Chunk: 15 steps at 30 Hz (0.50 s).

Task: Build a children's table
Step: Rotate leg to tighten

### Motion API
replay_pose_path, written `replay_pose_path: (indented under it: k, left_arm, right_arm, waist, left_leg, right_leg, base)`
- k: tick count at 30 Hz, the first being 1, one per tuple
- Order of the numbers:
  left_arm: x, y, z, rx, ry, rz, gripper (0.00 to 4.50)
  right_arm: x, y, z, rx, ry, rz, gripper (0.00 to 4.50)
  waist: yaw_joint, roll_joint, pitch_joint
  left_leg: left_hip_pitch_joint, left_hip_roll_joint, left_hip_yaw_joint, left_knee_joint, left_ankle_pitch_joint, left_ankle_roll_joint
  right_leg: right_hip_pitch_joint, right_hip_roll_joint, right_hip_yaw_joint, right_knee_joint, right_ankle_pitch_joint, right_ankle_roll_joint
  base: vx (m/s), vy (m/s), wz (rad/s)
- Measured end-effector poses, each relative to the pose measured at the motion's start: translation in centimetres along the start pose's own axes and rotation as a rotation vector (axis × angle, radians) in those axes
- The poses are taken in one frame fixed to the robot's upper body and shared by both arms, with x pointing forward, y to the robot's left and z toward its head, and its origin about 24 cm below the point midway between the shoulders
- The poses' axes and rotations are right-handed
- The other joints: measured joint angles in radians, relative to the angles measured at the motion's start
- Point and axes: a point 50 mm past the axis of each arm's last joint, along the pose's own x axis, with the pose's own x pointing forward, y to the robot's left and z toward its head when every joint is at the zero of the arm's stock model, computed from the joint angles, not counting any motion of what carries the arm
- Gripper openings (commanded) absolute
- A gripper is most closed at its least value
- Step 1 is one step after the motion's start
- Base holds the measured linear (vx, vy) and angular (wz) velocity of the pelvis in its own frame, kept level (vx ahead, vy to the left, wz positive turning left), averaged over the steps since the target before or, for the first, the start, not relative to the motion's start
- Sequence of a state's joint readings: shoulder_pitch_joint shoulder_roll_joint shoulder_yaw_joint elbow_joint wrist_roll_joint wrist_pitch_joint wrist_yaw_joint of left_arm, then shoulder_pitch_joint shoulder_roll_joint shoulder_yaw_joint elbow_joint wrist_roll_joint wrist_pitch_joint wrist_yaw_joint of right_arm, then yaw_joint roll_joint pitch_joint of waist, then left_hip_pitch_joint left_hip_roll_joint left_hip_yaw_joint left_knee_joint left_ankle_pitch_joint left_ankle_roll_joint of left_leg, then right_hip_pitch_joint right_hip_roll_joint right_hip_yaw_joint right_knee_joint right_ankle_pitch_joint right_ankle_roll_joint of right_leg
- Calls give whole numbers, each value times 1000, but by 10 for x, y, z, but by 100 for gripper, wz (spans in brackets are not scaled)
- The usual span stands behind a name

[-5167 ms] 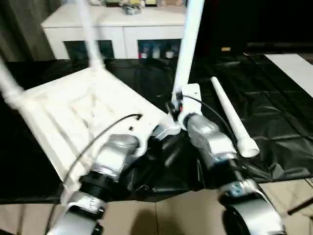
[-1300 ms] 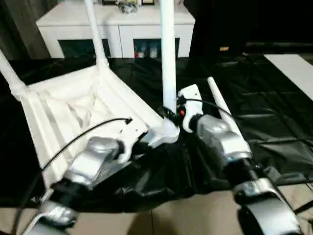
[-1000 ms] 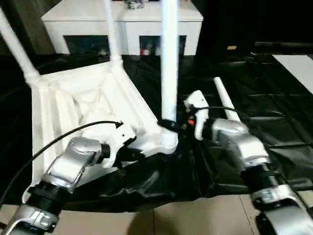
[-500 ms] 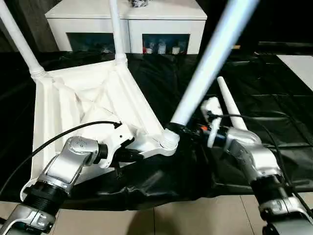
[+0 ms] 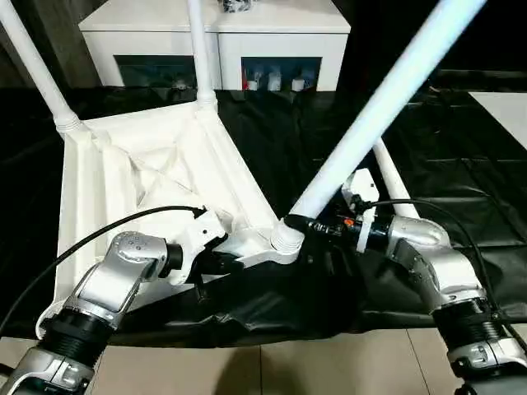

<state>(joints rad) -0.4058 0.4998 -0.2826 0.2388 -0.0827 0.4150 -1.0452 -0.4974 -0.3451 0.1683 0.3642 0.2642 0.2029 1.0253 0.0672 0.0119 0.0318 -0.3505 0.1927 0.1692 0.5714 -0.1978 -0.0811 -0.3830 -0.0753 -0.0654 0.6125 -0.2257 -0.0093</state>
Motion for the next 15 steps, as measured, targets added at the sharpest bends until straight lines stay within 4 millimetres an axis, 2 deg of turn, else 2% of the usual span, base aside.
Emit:
replay_pose_path:
  k: [8, 15]
  left_arm:
    - [0, 0, 1, 7, 1, 2, 0]
    - [0, -2, 3, 23, 1, -4, 0]
  right_arm:
    - [11, -11, 23, -50, 135, 86, 181]
    - [16, -20, 38, -33, 218, 145, 181]
  waist:
    - [-3, 0, 1]
    - [3, -1, 2]
  left_leg:
    - [-2, 0, 0, 5, -1, 1]
    - [-7, 1, 0, 15, -4, 7]
  right_leg:
    - [-1, 0, 0, 3, 0, 0]
    - [-2, 0, 0, 6, 0, 0]
  base:
    - [0, 0, 0]
    - [0, 0, 0]
